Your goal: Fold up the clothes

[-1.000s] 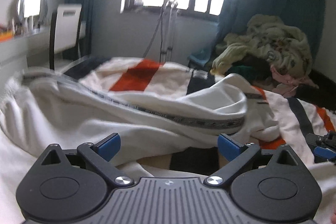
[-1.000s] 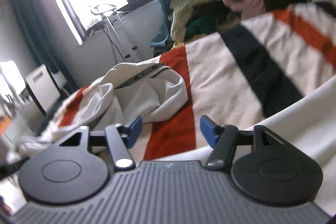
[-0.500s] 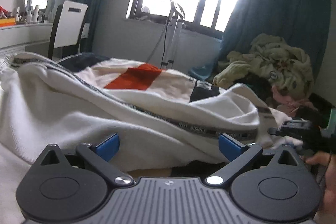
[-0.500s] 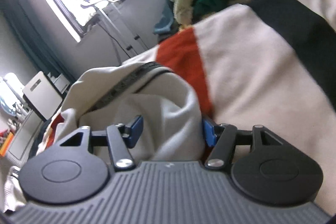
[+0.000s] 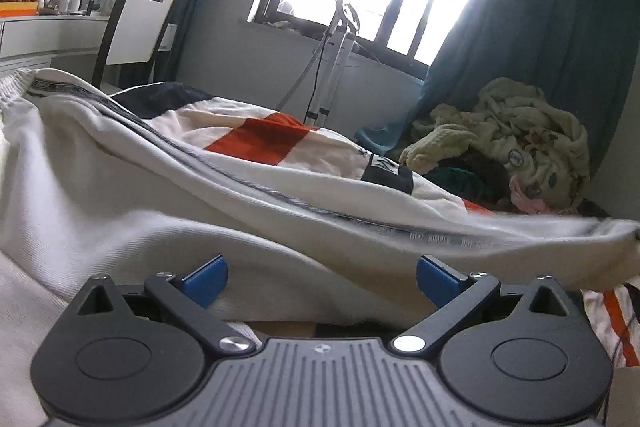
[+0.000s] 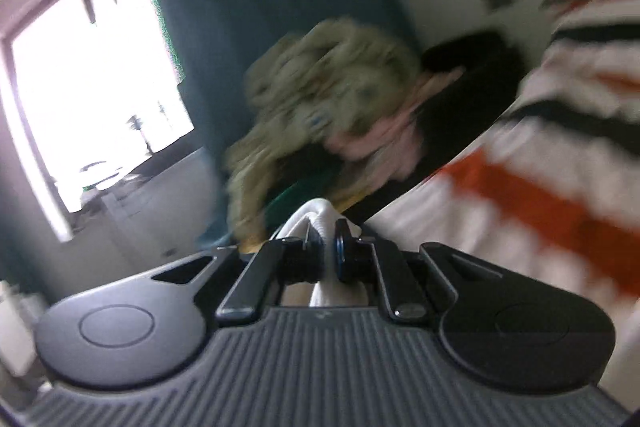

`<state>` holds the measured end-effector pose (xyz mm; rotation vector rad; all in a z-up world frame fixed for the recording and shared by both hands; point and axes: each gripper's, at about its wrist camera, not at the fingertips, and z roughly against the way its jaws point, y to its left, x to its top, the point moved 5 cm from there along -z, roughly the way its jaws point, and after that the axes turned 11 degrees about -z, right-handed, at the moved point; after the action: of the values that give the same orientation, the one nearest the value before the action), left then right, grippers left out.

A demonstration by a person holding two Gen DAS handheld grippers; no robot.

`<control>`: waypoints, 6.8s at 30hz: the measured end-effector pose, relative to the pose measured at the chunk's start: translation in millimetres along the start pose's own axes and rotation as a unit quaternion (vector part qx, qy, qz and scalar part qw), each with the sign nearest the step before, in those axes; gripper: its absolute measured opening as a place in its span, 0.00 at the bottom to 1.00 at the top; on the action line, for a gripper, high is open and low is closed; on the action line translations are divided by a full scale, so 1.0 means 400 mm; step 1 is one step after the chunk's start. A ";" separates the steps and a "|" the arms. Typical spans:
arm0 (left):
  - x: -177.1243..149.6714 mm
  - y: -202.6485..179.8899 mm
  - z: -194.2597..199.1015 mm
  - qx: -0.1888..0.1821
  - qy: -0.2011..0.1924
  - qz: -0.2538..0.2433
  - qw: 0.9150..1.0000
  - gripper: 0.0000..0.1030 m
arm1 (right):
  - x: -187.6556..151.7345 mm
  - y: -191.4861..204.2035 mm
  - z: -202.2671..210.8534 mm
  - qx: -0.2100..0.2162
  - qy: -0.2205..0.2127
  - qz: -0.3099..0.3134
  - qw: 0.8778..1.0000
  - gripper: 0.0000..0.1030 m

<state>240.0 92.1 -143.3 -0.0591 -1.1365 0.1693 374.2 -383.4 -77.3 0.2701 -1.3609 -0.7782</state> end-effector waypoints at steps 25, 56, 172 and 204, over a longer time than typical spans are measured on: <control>-0.020 -0.011 0.035 -0.033 0.040 0.039 0.998 0.98 | -0.171 -0.269 -0.013 0.009 0.313 -0.296 0.903 0.78; -0.024 -0.037 0.027 -0.039 0.015 0.016 0.999 0.99 | -0.396 0.221 0.063 0.254 0.103 0.432 0.859 0.11; -0.001 0.134 0.258 0.033 0.061 0.033 0.997 0.99 | 0.011 -0.582 0.463 -0.153 0.205 -0.321 0.912 0.74; -0.126 0.724 0.444 0.130 0.071 0.444 0.884 0.52 | -0.056 -0.659 0.449 -0.219 0.226 -0.363 0.877 0.10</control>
<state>28.4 362.2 -152.1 -0.3492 -0.8582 1.1183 115.2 -514.6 -211.5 0.5765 -0.5843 -1.5139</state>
